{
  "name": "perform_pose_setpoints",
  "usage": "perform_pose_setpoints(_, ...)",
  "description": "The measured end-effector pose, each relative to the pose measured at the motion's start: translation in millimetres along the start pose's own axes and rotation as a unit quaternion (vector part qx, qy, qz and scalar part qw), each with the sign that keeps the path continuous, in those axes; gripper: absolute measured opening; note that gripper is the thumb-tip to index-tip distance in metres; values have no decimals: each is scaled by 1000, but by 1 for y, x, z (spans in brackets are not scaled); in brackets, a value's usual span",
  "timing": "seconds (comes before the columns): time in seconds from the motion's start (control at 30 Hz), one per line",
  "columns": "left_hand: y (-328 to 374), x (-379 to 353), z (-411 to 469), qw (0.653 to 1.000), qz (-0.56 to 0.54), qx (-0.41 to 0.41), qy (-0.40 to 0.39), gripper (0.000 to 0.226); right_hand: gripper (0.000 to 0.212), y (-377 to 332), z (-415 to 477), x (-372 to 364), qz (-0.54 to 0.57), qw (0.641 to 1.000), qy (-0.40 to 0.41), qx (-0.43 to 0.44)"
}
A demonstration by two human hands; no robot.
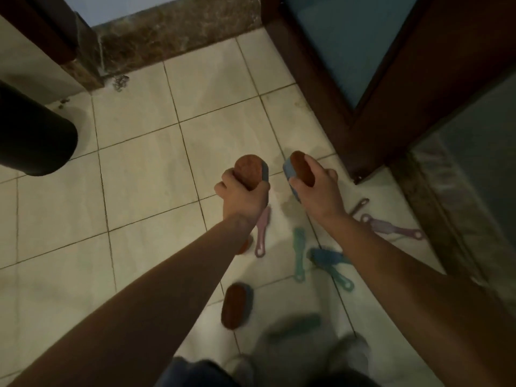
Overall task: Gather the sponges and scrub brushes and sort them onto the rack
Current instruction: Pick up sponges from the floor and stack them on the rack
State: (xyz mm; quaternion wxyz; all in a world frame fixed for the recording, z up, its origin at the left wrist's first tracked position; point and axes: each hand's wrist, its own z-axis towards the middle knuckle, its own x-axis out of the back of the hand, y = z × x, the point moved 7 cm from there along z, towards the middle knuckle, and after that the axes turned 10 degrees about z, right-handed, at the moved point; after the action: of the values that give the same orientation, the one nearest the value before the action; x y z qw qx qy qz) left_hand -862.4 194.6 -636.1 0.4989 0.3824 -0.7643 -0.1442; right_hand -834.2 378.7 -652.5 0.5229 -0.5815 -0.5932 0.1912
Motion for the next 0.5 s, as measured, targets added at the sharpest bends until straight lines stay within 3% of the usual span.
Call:
perform_pose_setpoints(0.23, 102, 87, -134, 994, 51, -28, -89, 76, 70, -122, -137, 106, 10, 998, 47, -35)
perform_pose_setpoints(0.5, 242, 211, -281, 985, 41, -116, -124, 77, 69, -273, -289, 225, 111, 977, 180, -41)
